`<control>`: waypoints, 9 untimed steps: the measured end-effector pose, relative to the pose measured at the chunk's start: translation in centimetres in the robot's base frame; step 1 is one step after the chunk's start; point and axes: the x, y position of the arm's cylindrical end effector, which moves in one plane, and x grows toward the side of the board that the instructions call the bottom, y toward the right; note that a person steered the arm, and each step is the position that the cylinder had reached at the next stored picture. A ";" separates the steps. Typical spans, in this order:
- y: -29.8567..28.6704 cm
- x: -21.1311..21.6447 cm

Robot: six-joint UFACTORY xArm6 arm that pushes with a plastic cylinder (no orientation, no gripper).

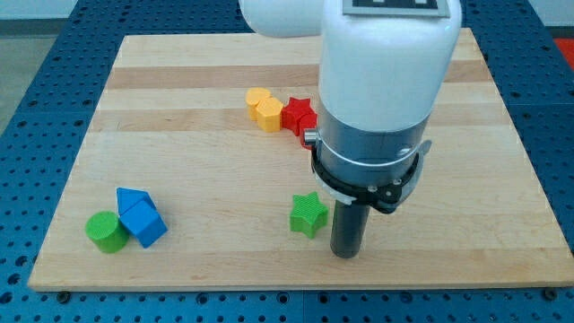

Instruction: Move green star into blue triangle

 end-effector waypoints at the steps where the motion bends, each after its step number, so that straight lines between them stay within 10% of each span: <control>1: 0.0 -1.4; 9: -7.6 -6.5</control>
